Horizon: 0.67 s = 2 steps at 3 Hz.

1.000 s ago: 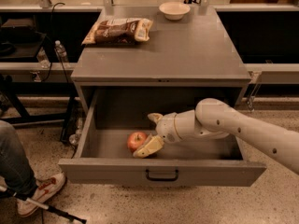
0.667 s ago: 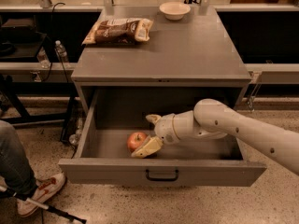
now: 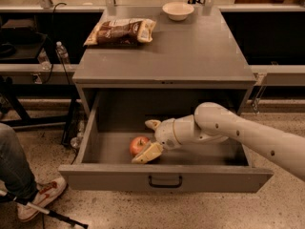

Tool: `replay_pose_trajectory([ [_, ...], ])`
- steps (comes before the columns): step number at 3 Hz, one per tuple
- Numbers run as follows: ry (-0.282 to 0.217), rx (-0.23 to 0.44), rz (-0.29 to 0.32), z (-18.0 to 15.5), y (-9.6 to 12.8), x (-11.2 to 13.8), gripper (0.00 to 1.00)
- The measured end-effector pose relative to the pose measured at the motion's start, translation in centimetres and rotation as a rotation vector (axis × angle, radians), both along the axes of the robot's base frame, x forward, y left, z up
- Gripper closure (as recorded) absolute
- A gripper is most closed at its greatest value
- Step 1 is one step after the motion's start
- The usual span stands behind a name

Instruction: Pick apple from top drawer and place on counter

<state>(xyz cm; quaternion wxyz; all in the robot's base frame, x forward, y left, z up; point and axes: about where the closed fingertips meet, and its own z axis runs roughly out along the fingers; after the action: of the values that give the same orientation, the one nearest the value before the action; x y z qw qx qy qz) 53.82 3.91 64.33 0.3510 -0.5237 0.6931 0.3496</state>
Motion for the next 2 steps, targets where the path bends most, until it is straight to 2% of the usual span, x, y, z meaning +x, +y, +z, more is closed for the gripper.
replay_pose_trajectory([
  [2, 0.022, 0.007, 0.014, -0.82, 0.75, -0.48, 0.46],
])
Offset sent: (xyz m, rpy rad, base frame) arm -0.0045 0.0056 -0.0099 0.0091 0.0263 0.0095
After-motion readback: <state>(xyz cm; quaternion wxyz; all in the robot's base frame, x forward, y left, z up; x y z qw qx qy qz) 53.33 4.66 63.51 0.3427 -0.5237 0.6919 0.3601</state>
